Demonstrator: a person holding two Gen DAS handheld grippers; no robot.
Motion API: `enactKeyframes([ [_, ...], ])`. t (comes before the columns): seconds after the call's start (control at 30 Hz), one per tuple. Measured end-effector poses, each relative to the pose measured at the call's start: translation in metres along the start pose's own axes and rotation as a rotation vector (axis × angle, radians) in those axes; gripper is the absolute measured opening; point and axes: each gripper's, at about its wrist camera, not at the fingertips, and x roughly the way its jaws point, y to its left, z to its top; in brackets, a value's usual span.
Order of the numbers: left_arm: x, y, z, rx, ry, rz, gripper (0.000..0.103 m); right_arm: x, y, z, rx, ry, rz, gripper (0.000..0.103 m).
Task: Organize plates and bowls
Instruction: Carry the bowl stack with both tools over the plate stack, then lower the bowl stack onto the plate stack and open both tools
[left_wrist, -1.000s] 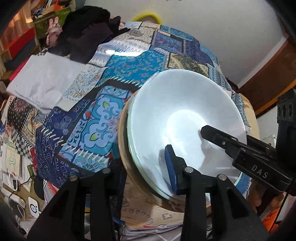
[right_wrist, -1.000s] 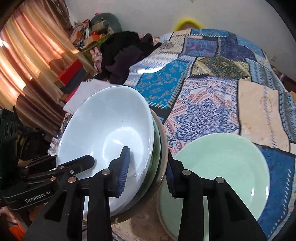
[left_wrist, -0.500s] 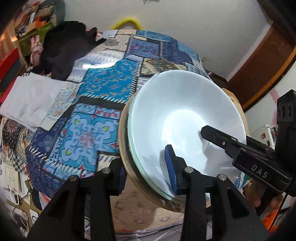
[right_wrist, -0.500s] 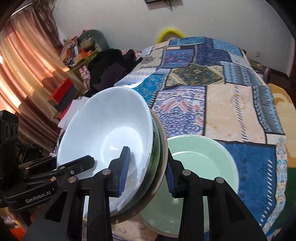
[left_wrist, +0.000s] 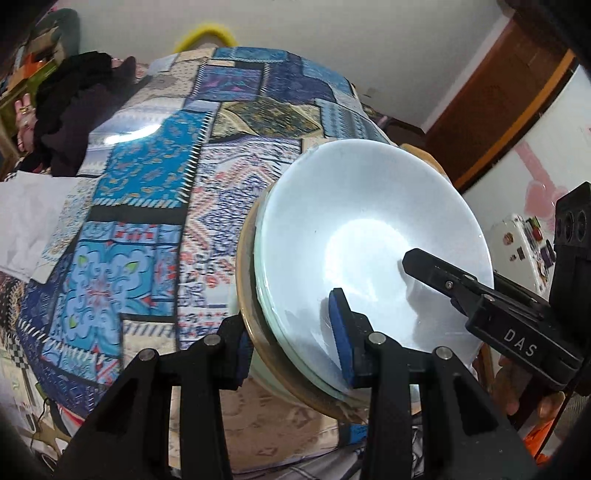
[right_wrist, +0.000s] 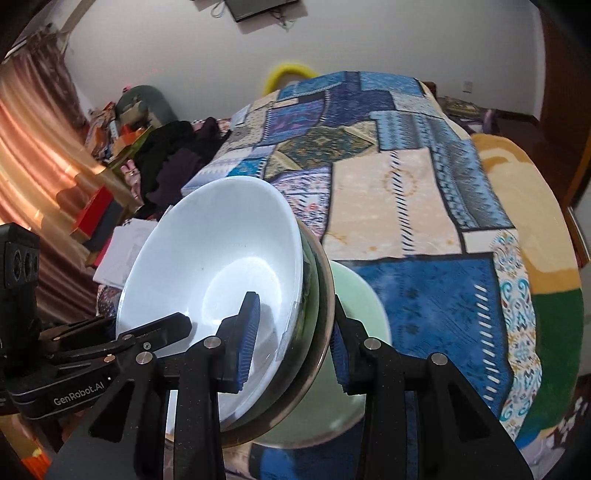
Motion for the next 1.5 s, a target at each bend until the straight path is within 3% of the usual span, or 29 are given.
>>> enactKeyframes([
  [0.23, 0.021, -0.013, 0.001, 0.019, 0.042, -0.005, 0.038, 0.007, -0.018, -0.005, 0.034, 0.027, -0.005, 0.033],
  [0.7, 0.054, 0.002, -0.002, -0.002, 0.122, 0.019, 0.038, 0.037, -0.026, -0.014, 0.057, 0.107, 0.006, 0.033],
  [1.0, 0.061, 0.006, -0.006, -0.007, 0.141, 0.012, 0.038, 0.038, -0.025, -0.013, 0.051, 0.097, 0.017, 0.033],
  [1.2, 0.056, 0.011, -0.007, -0.036, 0.132, -0.018, 0.038, 0.039, -0.025, -0.013, 0.054, 0.093, 0.026, 0.035],
  [1.5, 0.018, 0.007, -0.002, -0.020, 0.032, 0.022, 0.040, 0.001, -0.020, -0.010, 0.020, 0.017, -0.008, 0.035],
])
